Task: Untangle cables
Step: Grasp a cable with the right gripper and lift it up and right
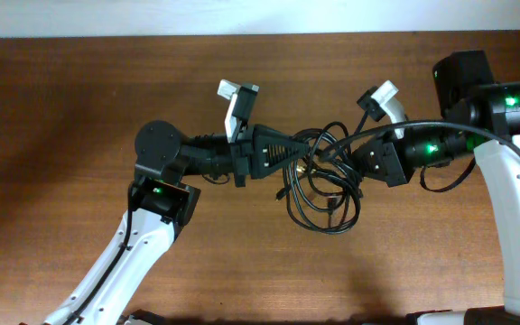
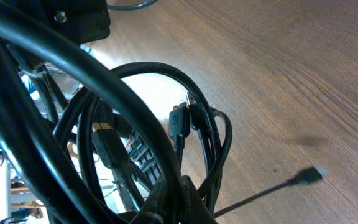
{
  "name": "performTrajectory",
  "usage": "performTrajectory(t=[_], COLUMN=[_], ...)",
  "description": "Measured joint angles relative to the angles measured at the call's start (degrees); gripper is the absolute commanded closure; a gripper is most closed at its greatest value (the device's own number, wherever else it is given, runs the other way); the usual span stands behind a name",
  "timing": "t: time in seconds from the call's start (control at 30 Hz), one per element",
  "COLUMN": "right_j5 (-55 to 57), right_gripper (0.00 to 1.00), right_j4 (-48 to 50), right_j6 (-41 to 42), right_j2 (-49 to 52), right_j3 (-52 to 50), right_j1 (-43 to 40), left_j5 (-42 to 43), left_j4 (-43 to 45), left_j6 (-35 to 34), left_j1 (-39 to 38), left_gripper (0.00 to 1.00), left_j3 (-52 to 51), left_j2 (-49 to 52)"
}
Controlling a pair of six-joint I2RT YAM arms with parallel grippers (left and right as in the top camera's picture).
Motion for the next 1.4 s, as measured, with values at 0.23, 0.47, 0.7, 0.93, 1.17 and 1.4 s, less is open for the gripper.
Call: performTrajectory(t=[0.23,0.47,0.7,0.93,1.17,1.4], right_j5=[0.7,-5.1,-8.6,-13.9,-15.9,-13.8], right_gripper=[0.96,0.96,0.96,0.96,0.96,0.96], right_j4=[9.3,21.2,31.2,44.1,54.4,61.6], right_j6=[3.2,15.3,24.4,36.3,44.1,51.0], right_j2=[0.0,0.1,0.1,0.1,0.1,0.2], right_j3=[0.0,0.0,0.0,-0.1,-0.1,-0.2], right_j1=[0.0,0.1,0.1,0.1,0.1,0.2], left_j5=[1.1,9.7,10.1,7.6,3.8,-2.2], left_j4=[0.1,-10.1,-22.4,-28.9,-35.2,-35.1], left_j6=[0.2,9.0,21.0,27.5,33.0,34.8], left_j1=[0.3,0.6,0.6,-2.8,-3.9,-12.7], left_gripper=[1.00,1.00,1.00,1.00,1.00,1.00], left_j3=[0.0,0.3,0.3,0.5,0.5,0.5], left_j2=[0.0,0.0,0.0,0.0,0.0,0.0])
